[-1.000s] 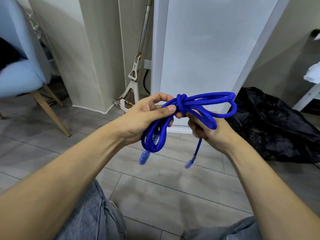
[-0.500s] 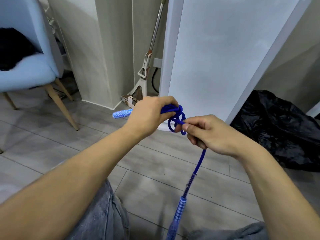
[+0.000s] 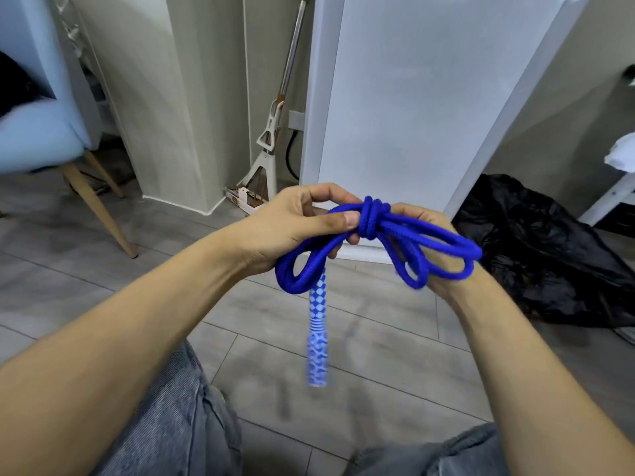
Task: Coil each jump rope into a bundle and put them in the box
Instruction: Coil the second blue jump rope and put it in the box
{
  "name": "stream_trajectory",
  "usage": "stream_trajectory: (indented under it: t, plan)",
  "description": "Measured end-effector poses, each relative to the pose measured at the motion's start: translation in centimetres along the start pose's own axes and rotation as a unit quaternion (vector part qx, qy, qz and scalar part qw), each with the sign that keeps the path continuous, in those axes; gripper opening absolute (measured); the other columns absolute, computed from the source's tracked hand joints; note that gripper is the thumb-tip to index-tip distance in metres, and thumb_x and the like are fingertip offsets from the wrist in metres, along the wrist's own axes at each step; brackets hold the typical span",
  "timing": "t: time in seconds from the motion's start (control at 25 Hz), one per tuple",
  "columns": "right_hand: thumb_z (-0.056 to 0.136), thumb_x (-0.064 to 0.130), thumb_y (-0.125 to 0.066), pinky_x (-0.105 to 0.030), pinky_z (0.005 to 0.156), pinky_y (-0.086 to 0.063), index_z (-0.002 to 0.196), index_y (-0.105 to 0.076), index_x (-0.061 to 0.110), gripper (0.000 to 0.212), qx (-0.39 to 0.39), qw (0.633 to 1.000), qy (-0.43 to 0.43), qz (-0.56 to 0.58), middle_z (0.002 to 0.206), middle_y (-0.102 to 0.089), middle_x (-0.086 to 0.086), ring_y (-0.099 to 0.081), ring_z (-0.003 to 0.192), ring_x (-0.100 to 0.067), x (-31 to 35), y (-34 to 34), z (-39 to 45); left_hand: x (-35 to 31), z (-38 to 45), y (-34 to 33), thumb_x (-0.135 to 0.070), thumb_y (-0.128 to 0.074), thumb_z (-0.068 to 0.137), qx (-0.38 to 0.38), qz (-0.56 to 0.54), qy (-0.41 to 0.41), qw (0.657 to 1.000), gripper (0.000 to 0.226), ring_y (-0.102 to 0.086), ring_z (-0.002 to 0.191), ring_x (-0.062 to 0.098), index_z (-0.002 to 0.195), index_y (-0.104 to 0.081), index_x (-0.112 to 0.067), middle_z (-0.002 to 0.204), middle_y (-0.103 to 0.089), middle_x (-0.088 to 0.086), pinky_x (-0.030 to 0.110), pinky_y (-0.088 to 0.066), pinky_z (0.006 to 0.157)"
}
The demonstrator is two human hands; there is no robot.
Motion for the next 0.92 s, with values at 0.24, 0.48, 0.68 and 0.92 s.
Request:
stream_trajectory:
  t: [0.24, 0.48, 0.68, 0.92]
  plan:
    - [0.096, 0.029, -0.061, -0.025, 0.050, -0.021, 0.087, -0.080, 0.015, 0.025, 0.083, 0.953, -0.094, 0.277, 0.074, -0.046, -0.009, -0.028, 0.053, -0.012, -2.9, -4.5, -0.9, 0.6, 0.7, 1.4, -0.017, -0.068, 0.090, -0.176, -0.037, -0.025, 0.983, 0.020, -0.063, 0.063, 0.017, 0.109, -0.064, -0.011, 0.081, -0.074, 0.008, 0.031, -0.050, 0.069]
    - [0.103, 0.017, -0.052, -0.023, 0.047, -0.024, 0.115, -0.074, 0.013, 0.025, 0.186, 0.976, -0.049, 0.105, 0.066, -0.045, -0.002, -0.030, 0.045, -0.013, -0.2, -5.8, -2.0, 0.9, 0.6, 4.9, -0.026, -0.077, 0.083, -0.292, 0.248, -0.066, 0.921, 0.020, -0.071, 0.074, 0.014, 0.100, -0.066, -0.026, 0.083, -0.074, -0.002, 0.033, -0.059, 0.071]
    - [0.096, 0.020, -0.065, -0.016, 0.045, -0.033, 0.093, -0.077, 0.016, 0.013, 0.088, 0.988, 0.034, -0.122, 0.058, -0.053, 0.005, -0.040, 0.045, -0.010, 2.6, -1.8, -2.6, 1.7, 1.4, 4.6, -0.043, -0.076, 0.078, -0.169, 0.471, -0.024, 0.866, 0.021, -0.068, 0.082, 0.011, 0.096, -0.066, -0.039, 0.086, -0.071, -0.012, 0.043, -0.057, 0.080]
    - [0.081, 0.024, -0.081, -0.014, 0.049, -0.035, 0.078, -0.077, 0.011, 0.013, -0.005, 0.991, 0.090, -0.096, 0.052, -0.056, 0.008, -0.042, 0.048, -0.005, 3.3, 0.2, -2.6, 1.9, 0.6, 1.5, -0.021, -0.076, 0.085, 0.087, 0.235, 0.066, 0.966, 0.021, -0.070, 0.078, 0.028, 0.105, -0.070, -0.025, 0.086, -0.076, 0.009, 0.038, -0.057, 0.080]
Point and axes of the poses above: each hand's wrist, its own z-axis towards the middle knuckle, its own y-axis out of the back of the hand, x = y × z, the point moved 4 cm from there along z, towards the middle knuckle
